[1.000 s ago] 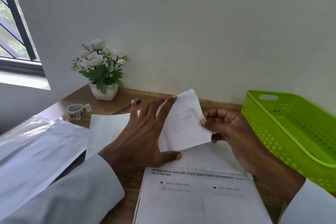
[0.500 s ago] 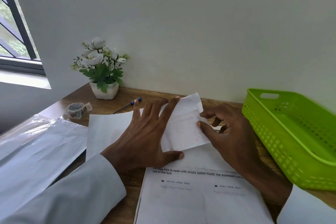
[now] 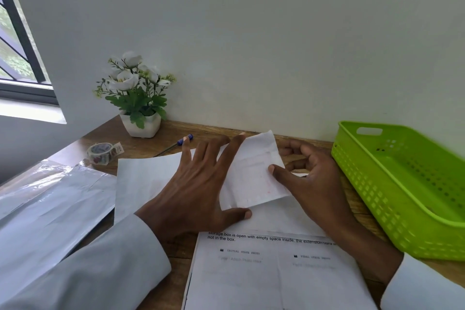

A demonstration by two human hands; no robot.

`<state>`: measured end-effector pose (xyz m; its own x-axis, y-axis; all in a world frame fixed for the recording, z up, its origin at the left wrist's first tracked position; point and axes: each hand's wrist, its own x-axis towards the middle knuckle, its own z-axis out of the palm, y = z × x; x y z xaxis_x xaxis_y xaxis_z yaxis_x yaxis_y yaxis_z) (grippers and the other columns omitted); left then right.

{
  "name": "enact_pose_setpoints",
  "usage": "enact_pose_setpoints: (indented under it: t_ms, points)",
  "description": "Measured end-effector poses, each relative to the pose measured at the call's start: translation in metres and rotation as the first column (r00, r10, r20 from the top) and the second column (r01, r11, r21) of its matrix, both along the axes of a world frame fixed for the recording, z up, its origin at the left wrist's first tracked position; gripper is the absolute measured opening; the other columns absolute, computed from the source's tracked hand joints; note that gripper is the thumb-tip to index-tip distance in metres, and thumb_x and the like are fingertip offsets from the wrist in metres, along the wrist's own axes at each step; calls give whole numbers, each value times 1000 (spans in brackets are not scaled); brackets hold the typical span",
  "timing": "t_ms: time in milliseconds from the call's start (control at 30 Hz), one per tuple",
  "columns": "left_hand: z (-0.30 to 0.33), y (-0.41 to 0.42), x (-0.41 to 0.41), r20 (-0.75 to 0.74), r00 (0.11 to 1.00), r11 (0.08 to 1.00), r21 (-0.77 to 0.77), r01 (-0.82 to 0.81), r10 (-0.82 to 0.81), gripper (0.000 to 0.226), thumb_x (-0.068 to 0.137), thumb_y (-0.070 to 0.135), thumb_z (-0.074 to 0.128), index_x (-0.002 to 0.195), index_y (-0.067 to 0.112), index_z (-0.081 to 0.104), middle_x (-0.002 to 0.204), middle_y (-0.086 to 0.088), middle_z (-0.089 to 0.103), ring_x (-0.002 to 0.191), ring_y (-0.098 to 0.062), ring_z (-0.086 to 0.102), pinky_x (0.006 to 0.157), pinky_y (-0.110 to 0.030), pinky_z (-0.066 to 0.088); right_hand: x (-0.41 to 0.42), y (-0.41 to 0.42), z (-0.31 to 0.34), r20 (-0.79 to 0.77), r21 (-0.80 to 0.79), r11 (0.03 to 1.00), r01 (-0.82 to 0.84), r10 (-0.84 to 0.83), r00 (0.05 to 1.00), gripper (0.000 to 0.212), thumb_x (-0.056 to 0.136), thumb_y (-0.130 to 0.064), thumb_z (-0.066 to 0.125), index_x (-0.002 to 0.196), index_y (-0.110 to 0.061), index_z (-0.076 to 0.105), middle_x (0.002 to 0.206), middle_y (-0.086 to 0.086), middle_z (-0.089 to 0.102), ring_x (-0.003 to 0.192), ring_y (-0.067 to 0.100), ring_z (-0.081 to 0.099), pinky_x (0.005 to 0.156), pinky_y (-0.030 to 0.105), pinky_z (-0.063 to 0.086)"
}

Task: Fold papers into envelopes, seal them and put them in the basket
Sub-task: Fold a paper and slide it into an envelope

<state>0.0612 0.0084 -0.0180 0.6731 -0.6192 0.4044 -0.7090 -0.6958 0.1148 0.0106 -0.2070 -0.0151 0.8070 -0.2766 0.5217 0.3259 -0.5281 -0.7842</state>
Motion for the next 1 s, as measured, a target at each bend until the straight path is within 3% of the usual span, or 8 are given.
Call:
enact_pose_setpoints:
  t_ms: [167, 267, 433, 567, 733, 1000]
  points:
    - [1, -1, -3, 13, 1000, 1000, -10, 19, -19, 119, 61, 90, 46, 149, 34, -12, 152, 2, 16, 138, -19, 15, 116, -59, -3, -1, 2, 2, -108, 387, 917, -97, 149, 983, 29, 73, -7, 83, 97, -20, 74, 94, 2, 77, 78, 16, 73, 64, 26, 59]
    - [2, -1, -4, 9, 999, 999, -17, 32, -32, 117, 62, 89, 46, 148, 35, -13, 151, 6, 15, 137, -16, 13, 117, -61, -1, -2, 1, 3, -144, 480, 866, -144, 239, 960, 20, 73, -8, 82, 92, -12, 76, 93, 8, 77, 81, 23, 73, 64, 28, 57]
    - [1, -1, -3, 10, 999, 999, -2, 41, -41, 118, 62, 89, 46, 148, 35, -13, 150, 8, 13, 136, -14, 12, 116, -57, -6, -3, 3, 3, -132, 368, 927, -68, 124, 983, 16, 70, -6, 84, 81, -14, 76, 72, -2, 73, 61, 7, 63, 55, 16, 51]
    - [1, -2, -3, -14, 999, 999, 16, 33, -33, 118, 62, 89, 46, 147, 37, -18, 150, 13, 8, 138, -14, 11, 116, -55, -9, -4, 2, 5, -93, 269, 960, -77, 105, 990, 13, 71, -8, 84, 77, -15, 75, 60, -13, 63, 53, 2, 53, 51, 15, 45]
    - [2, -3, -4, -40, 999, 999, 44, 30, -28, 117, 62, 89, 44, 140, 45, -31, 154, 12, 3, 142, -17, 7, 115, -51, -15, -5, 4, 7, -37, 113, 992, -51, 56, 998, 14, 72, -10, 84, 74, -18, 72, 56, -15, 60, 49, -3, 48, 49, 11, 40]
    - [5, -3, -7, -42, 998, 997, 60, 40, -37, 118, 64, 87, 45, 147, 36, -21, 155, 9, 6, 142, -18, 10, 118, -57, 4, -5, 5, 7, -121, 159, 981, -114, 134, 984, 5, 80, -20, 80, 84, -19, 78, 66, -1, 69, 57, 5, 58, 52, 19, 46]
